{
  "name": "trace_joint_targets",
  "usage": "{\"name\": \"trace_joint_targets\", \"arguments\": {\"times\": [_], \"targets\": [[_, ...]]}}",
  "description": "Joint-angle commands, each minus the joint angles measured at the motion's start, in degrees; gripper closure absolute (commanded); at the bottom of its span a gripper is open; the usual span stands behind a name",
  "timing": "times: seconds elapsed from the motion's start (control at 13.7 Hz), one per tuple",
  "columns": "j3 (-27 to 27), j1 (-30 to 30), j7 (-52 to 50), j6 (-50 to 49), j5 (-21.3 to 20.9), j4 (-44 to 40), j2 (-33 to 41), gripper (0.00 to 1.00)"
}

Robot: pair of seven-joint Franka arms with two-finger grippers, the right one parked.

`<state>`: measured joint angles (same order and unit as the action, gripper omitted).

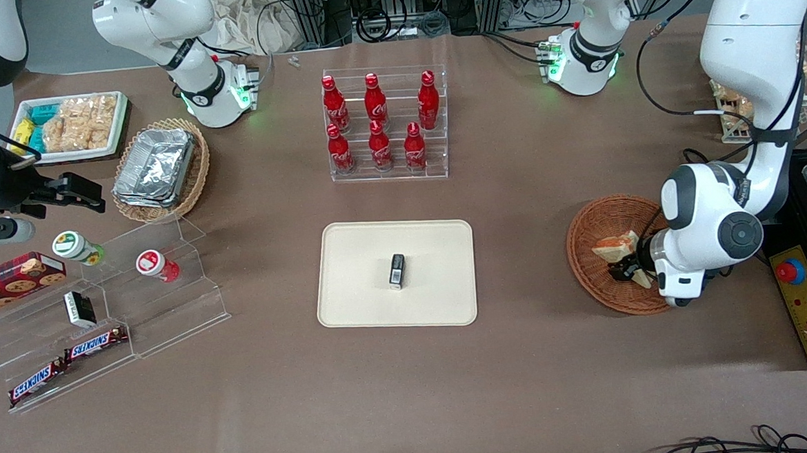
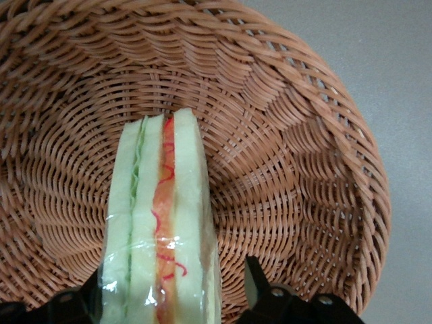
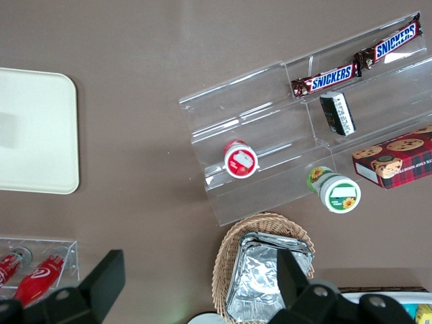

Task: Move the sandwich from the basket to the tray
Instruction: 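Lift the sandwich and carry it with the left gripper toward the cream tray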

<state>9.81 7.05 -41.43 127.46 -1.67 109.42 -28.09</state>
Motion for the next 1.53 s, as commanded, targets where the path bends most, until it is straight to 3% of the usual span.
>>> {"name": "trace_joint_targets", "arguments": {"times": [0.0,0.07,0.29,0.8,1.02,1.31,1.46], "targets": [[0.3,0.1,-1.7,-2.8,-1.2,0.5,2.4,0.85],[0.4,0.1,-1.6,-5.1,-1.2,0.3,3.6,1.0],[0.6,-0.7,-1.3,-11.0,-1.4,-2.4,5.8,1.0],[0.7,-3.9,-1.0,-38.7,-1.2,-23.4,5.9,1.0],[1.1,-7.3,-0.6,-41.4,-1.1,-28.6,6.0,1.0],[7.9,-7.8,15.8,-42.3,-0.8,-29.4,6.6,1.0],[12.2,-9.2,18.7,-40.0,-2.9,-29.3,5.6,0.97]]}}
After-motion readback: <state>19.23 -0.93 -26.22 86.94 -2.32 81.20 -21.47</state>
